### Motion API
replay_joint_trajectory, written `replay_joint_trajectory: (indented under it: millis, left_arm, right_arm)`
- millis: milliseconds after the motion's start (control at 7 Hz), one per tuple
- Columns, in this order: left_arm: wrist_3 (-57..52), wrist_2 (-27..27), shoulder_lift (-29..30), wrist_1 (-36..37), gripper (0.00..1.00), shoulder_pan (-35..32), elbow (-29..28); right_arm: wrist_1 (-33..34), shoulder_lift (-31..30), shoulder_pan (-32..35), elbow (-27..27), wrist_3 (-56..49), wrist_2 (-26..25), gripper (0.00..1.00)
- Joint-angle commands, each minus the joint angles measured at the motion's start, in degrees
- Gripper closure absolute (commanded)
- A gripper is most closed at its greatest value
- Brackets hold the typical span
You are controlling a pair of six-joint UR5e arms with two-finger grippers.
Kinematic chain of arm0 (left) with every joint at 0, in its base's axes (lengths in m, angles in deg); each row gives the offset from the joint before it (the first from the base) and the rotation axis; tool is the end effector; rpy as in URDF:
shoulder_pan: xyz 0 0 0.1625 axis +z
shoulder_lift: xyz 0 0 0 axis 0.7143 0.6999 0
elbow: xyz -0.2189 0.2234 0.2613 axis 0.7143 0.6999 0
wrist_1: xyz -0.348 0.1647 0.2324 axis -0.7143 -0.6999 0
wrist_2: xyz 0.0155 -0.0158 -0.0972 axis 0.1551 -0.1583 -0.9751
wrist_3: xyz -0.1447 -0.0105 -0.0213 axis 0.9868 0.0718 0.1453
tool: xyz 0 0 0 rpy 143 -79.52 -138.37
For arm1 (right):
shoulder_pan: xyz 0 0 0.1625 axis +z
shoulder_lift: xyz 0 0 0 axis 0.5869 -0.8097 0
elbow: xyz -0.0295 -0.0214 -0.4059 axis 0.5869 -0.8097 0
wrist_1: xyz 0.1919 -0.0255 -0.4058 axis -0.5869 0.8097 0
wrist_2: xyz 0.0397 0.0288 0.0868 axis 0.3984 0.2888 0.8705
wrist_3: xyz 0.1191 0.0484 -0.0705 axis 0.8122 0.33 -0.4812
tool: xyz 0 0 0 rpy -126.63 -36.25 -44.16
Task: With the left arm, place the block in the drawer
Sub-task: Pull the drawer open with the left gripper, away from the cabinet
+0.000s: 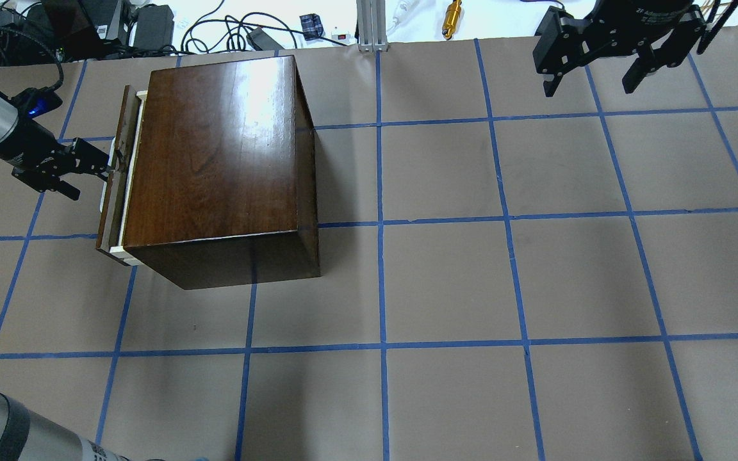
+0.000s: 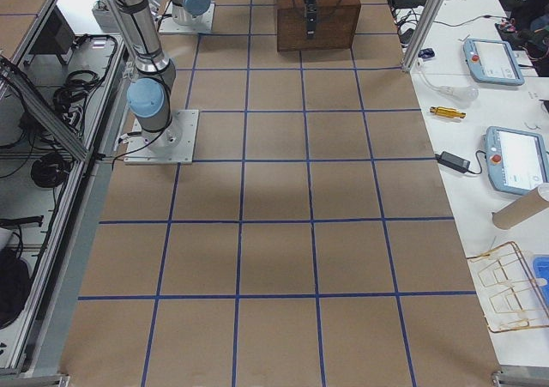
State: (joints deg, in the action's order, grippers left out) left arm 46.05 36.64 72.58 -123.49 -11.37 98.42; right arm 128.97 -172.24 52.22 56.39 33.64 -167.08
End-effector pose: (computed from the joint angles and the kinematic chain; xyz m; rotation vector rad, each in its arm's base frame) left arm 0.1986 -0.6073 0.2057 0.1607 -2.8468 -0.0945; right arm 0.1174 -0.5596 0.4814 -0.0057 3.1275 -0.1180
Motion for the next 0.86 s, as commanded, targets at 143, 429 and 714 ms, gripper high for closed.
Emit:
replay_joint_trajectory:
  millis: [143,429,714]
  left_arm:
    - [-0.62,0.00,-0.03,0.05,0.00,2.63,-0.26]
    - [-0.62,0.70,-0.03,0.14,0.00,3.34,-0.43]
    - [-0.71,1.05,-0.03,0.05,0.00,3.78,-0.52]
  right_arm:
    - [0.00,-0.09,0.00,0.00,0.00,-0.04,0.00]
    - [0.00,0.00,0.00,0.00,0.00,0.05,0.00]
    - [0.00,-0.09,0.00,0.00,0.00,0.05,0.00]
